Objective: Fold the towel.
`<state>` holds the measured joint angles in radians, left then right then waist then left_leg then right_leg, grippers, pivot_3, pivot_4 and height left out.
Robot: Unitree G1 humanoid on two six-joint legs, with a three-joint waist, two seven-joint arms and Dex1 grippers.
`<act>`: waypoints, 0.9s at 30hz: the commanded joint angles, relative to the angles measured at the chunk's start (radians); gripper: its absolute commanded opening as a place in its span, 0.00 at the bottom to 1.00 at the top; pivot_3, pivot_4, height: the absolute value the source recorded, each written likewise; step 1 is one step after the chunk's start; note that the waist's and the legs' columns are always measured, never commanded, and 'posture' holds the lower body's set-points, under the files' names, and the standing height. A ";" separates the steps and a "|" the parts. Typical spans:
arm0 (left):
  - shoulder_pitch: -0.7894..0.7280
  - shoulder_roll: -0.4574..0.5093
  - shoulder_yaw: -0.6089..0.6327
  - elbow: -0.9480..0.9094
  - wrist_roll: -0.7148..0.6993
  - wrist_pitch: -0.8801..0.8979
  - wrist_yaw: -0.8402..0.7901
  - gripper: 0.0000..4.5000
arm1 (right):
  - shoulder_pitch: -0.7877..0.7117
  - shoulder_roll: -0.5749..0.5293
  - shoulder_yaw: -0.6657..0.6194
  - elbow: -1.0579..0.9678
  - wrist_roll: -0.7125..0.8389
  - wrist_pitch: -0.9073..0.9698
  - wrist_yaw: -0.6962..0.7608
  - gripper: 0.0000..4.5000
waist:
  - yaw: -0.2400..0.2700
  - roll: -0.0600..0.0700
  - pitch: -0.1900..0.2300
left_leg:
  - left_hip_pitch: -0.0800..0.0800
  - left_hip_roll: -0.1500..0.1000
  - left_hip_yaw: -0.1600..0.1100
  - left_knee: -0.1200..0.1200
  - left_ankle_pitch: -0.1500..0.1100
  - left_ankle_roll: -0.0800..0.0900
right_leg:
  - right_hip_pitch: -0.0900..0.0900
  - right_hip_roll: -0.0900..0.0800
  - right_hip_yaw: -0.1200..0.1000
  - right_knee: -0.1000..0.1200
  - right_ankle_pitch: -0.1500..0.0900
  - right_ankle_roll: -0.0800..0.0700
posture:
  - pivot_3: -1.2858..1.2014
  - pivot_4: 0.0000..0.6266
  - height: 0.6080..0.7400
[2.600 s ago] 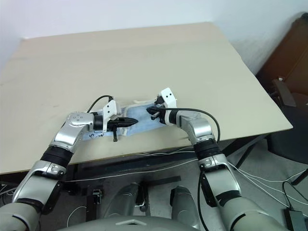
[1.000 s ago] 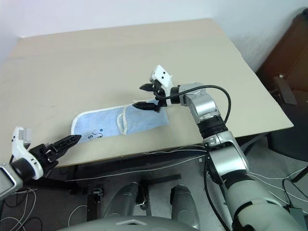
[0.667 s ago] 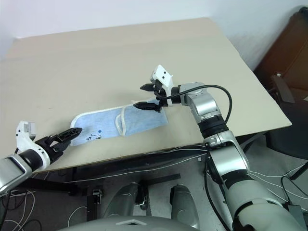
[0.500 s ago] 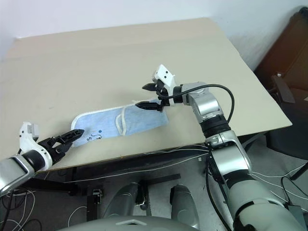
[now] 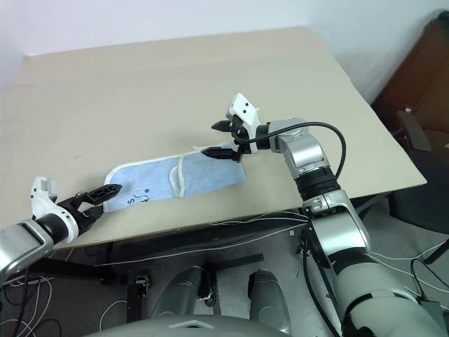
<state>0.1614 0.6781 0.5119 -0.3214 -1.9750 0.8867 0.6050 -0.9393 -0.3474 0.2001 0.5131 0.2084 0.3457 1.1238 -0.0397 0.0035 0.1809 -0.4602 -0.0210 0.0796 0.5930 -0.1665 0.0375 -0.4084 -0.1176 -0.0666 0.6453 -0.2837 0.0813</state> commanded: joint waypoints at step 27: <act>-0.324 0.233 -0.061 0.028 0.003 0.196 -0.323 0.01 | -0.013 -0.030 -0.072 -0.025 0.002 0.010 -0.061 1.00 | -0.004 0.000 0.000 | -0.001 0.000 0.002 -0.002 0.000 0.000 | 0.000 0.001 0.001 -0.007 0.002 0.001 | 0.52 0.24 0.96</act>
<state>-0.1322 0.8892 0.4760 -0.3139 -1.9700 1.0662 0.3030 -0.9277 -0.3738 0.1566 0.5016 0.2011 0.3708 1.0716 -0.0432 0.0030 0.1812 -0.4620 -0.0212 0.0815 0.5902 -0.1664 0.0374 -0.4088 -0.1162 -0.0657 0.6374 -0.2810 0.0833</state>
